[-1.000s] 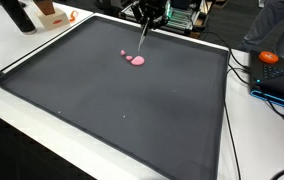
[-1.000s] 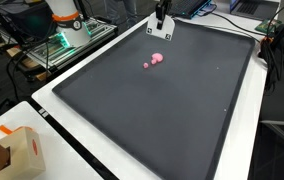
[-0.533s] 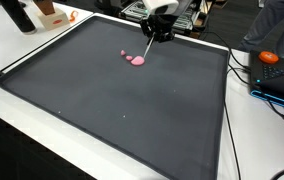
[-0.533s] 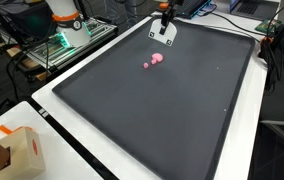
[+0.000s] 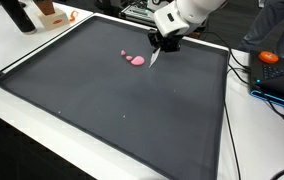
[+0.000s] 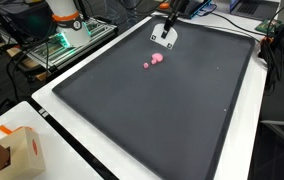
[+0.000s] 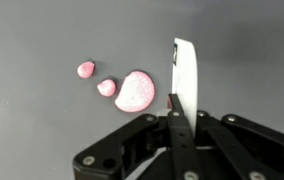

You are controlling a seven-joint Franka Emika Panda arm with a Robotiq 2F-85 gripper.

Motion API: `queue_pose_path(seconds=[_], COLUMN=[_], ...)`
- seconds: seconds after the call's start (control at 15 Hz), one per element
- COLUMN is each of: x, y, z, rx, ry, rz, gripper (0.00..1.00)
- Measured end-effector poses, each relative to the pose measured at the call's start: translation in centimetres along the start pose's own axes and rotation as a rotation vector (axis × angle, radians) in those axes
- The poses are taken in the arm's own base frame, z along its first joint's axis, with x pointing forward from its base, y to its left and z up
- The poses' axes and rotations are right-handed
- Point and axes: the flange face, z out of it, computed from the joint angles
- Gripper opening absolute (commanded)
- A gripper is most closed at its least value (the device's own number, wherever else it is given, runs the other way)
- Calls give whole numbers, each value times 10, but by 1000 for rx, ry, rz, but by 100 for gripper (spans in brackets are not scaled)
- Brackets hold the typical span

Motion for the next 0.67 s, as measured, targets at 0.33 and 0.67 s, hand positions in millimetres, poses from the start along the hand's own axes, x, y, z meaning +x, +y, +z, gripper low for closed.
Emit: queue_pose_path(seconds=[0.33,0.67], x=[7,15], y=[-4,5], z=[0,-5], rx=[0,11], ry=[3,13], rz=[0,22], gripper=[1,1])
